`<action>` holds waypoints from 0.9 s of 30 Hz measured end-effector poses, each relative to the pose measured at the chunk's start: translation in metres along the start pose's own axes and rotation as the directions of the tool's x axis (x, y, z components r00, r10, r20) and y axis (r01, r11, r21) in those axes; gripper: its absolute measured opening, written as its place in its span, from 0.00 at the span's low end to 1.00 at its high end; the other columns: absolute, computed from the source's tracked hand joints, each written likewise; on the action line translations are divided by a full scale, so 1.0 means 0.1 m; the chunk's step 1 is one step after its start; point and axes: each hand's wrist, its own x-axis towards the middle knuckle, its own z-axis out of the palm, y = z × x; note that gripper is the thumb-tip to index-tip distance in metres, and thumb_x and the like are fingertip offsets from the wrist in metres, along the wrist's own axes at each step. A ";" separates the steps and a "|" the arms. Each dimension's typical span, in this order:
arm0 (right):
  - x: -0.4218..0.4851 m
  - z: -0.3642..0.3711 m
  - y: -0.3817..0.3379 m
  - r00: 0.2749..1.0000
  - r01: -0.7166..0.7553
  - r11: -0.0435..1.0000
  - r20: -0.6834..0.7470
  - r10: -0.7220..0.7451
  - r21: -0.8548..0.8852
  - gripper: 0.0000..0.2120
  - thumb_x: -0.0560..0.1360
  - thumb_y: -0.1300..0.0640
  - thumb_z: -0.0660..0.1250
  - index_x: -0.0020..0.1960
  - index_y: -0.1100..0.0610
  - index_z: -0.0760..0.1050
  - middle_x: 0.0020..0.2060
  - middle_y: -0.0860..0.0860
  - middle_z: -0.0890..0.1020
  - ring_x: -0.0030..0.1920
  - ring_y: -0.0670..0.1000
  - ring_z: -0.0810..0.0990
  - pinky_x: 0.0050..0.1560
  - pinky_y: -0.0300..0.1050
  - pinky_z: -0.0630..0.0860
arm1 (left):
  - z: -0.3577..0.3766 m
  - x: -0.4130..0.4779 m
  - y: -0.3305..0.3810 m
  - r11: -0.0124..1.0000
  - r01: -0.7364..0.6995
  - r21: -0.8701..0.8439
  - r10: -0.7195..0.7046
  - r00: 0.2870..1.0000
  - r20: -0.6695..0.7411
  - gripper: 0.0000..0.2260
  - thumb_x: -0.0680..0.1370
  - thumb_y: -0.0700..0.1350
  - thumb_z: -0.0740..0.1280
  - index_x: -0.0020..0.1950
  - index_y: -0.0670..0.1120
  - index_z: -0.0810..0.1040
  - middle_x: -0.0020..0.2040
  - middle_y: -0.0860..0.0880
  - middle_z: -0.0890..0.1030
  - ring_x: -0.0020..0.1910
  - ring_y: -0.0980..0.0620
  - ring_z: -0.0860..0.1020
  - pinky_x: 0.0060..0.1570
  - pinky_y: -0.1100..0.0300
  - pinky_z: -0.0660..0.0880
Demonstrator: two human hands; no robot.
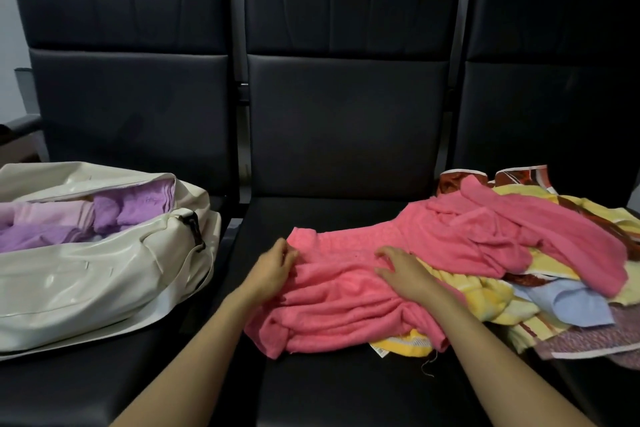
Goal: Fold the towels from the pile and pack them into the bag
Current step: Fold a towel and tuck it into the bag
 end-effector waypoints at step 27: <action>-0.05 -0.28 0.25 0.924 -0.149 0.967 -0.319 0.211 0.206 0.09 0.78 0.63 0.64 0.56 0.64 0.77 0.51 0.57 0.81 0.51 0.55 0.77 0.46 0.38 0.65 | -0.21 0.02 -0.24 0.973 0.226 0.056 -0.220 0.971 -0.099 0.07 0.75 0.51 0.71 0.41 0.50 0.76 0.40 0.50 0.80 0.47 0.47 0.79 0.48 0.56 0.71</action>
